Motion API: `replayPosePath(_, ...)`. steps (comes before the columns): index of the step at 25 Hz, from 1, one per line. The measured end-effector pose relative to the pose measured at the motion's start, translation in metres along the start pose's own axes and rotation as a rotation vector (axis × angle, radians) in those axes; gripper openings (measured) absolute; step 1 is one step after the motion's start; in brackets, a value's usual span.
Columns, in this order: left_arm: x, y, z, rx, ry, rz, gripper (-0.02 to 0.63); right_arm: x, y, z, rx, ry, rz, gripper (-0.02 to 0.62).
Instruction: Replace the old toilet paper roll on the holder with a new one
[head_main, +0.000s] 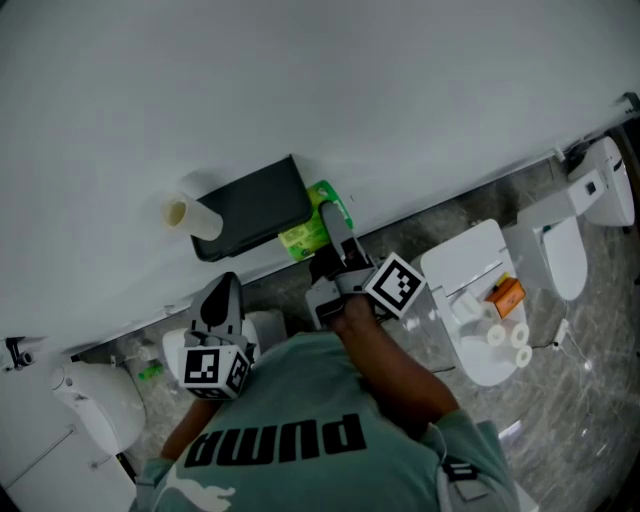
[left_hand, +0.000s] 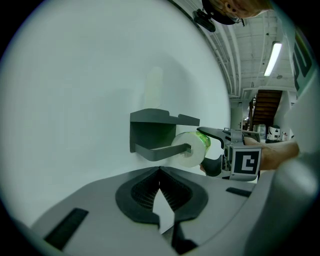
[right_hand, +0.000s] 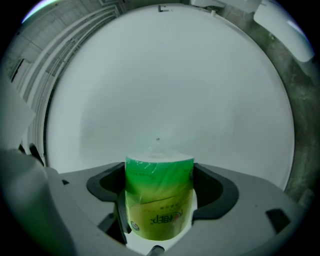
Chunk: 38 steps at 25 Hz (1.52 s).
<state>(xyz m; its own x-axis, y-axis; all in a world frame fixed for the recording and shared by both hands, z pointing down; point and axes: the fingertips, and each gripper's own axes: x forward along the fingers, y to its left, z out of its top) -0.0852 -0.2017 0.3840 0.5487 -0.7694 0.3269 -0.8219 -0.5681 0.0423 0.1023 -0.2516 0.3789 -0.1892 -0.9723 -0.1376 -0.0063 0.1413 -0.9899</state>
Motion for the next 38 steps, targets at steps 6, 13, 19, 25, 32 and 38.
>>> replayPosePath(6,-0.005,-0.002,0.002,0.006,0.003,0.004,0.003,-0.004,-0.001,-0.011,0.043,0.016,0.038,0.413)
replayPosePath(13,-0.010,-0.004,0.001,0.007,-0.011,-0.005,0.003,-0.007,0.004,-0.027,0.044,0.067,0.089,0.413)
replayPosePath(19,-0.014,-0.005,0.002,-0.002,-0.018,0.008,0.003,-0.007,0.009,-0.054,0.026,0.155,0.121,0.413)
replayPosePath(25,-0.019,-0.006,-0.003,0.009,-0.009,0.009,0.003,-0.006,0.007,-0.077,0.025,0.227,0.126,0.413)
replayPosePath(32,-0.023,-0.007,-0.004,0.009,-0.009,0.023,0.003,-0.004,0.009,-0.100,0.031,0.305,0.143,0.413)
replayPosePath(38,-0.025,-0.007,-0.008,0.003,-0.007,0.039,0.003,-0.004,0.008,-0.103,0.038,0.333,0.146,0.413)
